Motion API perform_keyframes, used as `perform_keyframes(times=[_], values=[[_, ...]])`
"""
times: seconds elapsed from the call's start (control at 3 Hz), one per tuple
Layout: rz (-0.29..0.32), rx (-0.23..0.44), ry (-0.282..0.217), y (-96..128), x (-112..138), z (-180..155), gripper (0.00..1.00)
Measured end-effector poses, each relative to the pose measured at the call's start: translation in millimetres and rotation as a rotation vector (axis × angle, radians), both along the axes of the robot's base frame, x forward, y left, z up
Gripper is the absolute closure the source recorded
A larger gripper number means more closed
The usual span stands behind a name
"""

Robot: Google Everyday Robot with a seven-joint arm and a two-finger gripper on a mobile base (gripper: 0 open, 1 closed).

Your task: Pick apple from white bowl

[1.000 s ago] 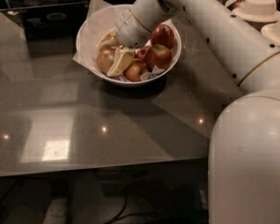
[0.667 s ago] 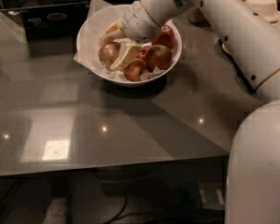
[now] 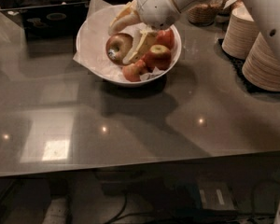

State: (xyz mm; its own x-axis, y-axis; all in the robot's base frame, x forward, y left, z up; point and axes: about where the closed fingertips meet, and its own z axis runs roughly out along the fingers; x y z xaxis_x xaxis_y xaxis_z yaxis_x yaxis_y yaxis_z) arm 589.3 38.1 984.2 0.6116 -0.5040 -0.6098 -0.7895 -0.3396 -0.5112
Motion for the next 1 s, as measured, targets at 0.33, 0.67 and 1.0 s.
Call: perform_keyframes(times=[0.33,0.67,1.0], values=[[-0.075,0.002,-0.035,-25.0,-6.9,12.7,1.00],[-0.177,-0.008,-0.057,-52.6,-7.2,14.6,1.00],[-0.182,-0.007,-0.058,-53.9,-6.9,14.3,1.00]])
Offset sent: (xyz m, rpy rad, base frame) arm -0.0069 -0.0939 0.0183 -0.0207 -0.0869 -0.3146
